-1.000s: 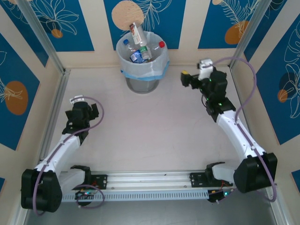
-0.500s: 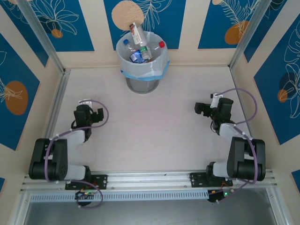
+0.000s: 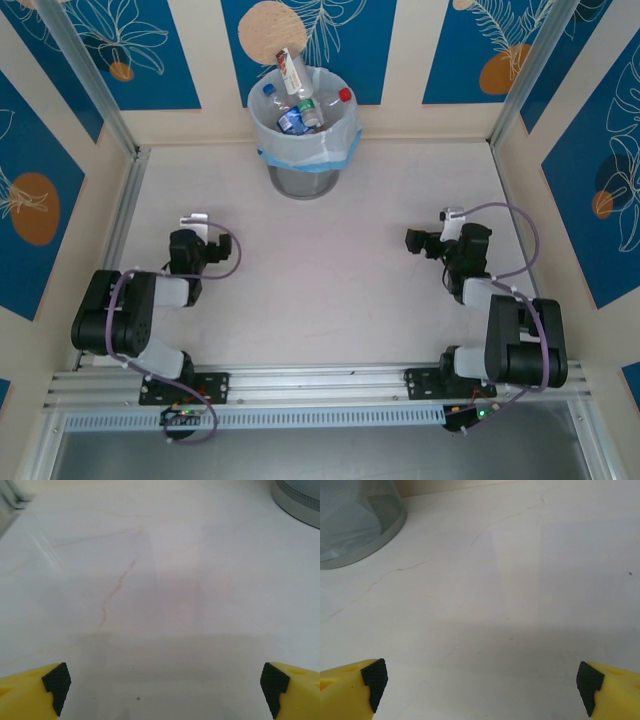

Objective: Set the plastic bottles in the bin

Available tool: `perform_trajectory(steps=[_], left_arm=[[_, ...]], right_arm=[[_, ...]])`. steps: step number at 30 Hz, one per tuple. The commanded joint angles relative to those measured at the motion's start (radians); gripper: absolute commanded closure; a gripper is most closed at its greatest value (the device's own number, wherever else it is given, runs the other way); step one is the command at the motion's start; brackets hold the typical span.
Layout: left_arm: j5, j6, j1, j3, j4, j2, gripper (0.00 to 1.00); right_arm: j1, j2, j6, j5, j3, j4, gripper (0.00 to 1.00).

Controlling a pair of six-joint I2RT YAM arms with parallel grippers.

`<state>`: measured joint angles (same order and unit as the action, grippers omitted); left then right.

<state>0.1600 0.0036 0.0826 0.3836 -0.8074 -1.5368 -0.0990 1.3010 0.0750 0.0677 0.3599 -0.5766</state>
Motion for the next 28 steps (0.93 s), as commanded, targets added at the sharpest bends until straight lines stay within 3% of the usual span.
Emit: perform_trajectory(steps=[1,11,14,16,28], left_arm=[[0.134,-0.014,0.016,-0.010,-0.077,0.001,0.01],[0.127,-0.011,0.017,-0.015,-0.085,0.005,0.01],[0.127,-0.011,0.017,-0.015,-0.085,0.004,0.01],[0.121,-0.009,0.017,-0.015,-0.084,0.004,0.01],[0.062,0.010,0.014,-0.005,-0.069,0.001,0.01]], right_arm=[[0.027,-0.033,0.006,0.002,-0.061,-0.186,0.00],[0.155,0.235,-0.050,-0.164,-0.070,-0.498,0.01],[0.151,0.226,-0.023,-0.210,0.008,-0.338,0.01],[0.082,0.220,0.032,-0.102,0.064,-0.212,0.01],[0.094,0.224,0.023,-0.131,0.057,-0.231,0.01]])
